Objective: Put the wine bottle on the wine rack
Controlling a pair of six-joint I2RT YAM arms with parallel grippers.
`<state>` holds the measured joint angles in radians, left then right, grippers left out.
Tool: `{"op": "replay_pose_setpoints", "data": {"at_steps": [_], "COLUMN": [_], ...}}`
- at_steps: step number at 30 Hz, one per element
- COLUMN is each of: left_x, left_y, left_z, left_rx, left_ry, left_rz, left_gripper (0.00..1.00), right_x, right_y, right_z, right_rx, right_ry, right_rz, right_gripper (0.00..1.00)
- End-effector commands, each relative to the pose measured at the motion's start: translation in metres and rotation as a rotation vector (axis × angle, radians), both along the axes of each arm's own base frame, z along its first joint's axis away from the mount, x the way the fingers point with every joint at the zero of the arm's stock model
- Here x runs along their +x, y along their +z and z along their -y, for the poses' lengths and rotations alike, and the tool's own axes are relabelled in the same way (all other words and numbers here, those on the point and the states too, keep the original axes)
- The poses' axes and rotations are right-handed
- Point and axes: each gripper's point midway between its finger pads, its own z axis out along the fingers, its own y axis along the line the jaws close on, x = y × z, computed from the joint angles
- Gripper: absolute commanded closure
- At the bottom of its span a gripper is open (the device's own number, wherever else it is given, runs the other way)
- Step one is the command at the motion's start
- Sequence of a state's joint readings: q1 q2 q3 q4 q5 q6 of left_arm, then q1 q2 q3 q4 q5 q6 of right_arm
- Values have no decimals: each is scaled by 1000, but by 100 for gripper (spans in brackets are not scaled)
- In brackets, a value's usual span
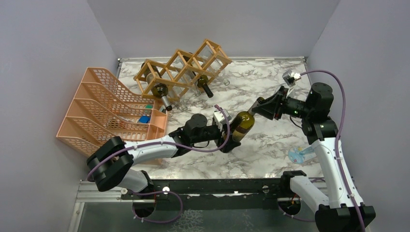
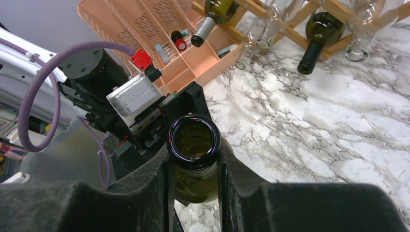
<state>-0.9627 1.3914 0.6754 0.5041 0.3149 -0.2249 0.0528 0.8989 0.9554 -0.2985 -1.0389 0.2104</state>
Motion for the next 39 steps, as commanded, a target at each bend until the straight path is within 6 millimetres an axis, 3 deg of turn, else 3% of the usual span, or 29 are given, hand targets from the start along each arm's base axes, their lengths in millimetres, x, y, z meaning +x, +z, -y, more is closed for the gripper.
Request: {"op": "replay_pose_setpoints", "data": {"at_steps": [1,10,14,16,19,21,22,26,29,33,39], "left_x": [-4,-9,-9,-9,-7,-6,-3,9,19,37,57], "left_y": [13,29,34,37,40,45,48,67,87,122,177], "left_z": [9,15,16,17,17,17,16,14,11,5,-4], "left_rx": [-58,-122,-152,-160,-160,-163,-164,-162,-157,-131,-60], "left_ry": [-50,-98,-103,-112,-105,-111,-103,-67,-44,21,99], "left_rz": [21,85,111,124,149,189,213,353,502,747,1111], "left_gripper": [6,8,14,27,58,93,100,100,100,100,100], "right_x": [-25,-30,-34,-36,-38,-39,-37,-23,-14,-17,-27], "right_y": [25,29,32,34,35,37,38,33,30,44,90], "right_z": [-10,-11,-12,-13,-12,-12,-11,-2,7,13,25], "right_rx": [57,68,75,78,77,76,72,23,-15,-30,-22], "right_ry": [115,131,153,161,164,156,142,16,-87,-136,-245], "right_rz": [68,64,64,66,71,68,66,58,59,84,171], "right_gripper": [99,99,99,99,99,86,77,40,24,20,20]}}
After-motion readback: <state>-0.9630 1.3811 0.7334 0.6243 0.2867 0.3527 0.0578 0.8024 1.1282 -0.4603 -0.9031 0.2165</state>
